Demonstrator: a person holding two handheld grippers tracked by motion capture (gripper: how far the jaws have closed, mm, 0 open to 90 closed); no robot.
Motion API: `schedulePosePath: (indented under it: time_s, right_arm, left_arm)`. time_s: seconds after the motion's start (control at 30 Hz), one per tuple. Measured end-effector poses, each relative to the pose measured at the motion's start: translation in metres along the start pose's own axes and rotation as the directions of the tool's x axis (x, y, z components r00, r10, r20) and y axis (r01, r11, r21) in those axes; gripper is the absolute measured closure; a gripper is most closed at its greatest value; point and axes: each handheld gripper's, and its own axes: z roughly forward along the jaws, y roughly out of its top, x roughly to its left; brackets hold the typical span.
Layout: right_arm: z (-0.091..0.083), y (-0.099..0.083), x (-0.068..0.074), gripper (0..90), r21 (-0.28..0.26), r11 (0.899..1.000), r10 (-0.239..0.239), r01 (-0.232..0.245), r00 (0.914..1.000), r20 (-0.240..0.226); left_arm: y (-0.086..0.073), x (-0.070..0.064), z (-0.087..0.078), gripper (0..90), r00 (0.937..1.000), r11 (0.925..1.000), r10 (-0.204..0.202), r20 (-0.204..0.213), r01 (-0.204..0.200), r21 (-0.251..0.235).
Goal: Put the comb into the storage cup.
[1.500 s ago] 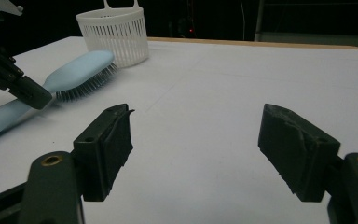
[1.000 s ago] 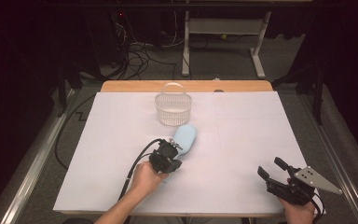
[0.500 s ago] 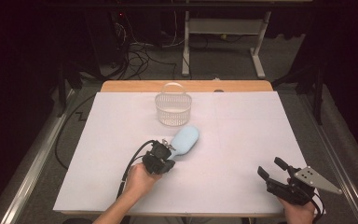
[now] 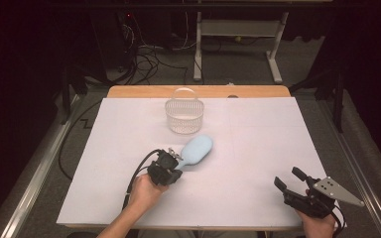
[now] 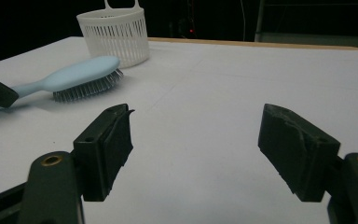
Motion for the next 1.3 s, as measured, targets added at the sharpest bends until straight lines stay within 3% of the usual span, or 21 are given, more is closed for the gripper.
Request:
schedulePosePath:
  time_s: [0.77, 0.87, 1.17, 1.3]
  right_arm:
    - [0.0, 0.0, -0.001, 26.4, -0.001, 1.0, 0.007, -0.007, 1.0, 0.006]
    - [0.001, 0.001, -0.001, 26.4, -0.003, 1.0, 0.005, -0.005, 1.0, 0.003]
    - [-0.001, 0.001, -0.002, 26.4, -0.013, 1.0, -0.001, 0.0, 0.9999, -0.014]
    - [0.001, 0.002, -0.001, 26.4, -0.013, 1.0, -0.005, 0.005, 0.9998, -0.022]
  left_arm:
    - [-0.017, 0.005, -0.008, 87.5, 0.9997, 0.9995, -0.024, 0.003, 0.024, -0.019]
    - [-0.018, 0.005, -0.013, 80.9, 0.9992, 0.9989, -0.031, 0.024, 0.031, -0.035]
    - [-0.02, 0.005, -0.031, 69.9, 0.9995, 0.992, -0.031, 0.01, 0.032, -0.122]
    - [-0.019, 0.007, -0.034, 57.0, 0.999, 0.9875, -0.045, -0.008, 0.043, -0.152]
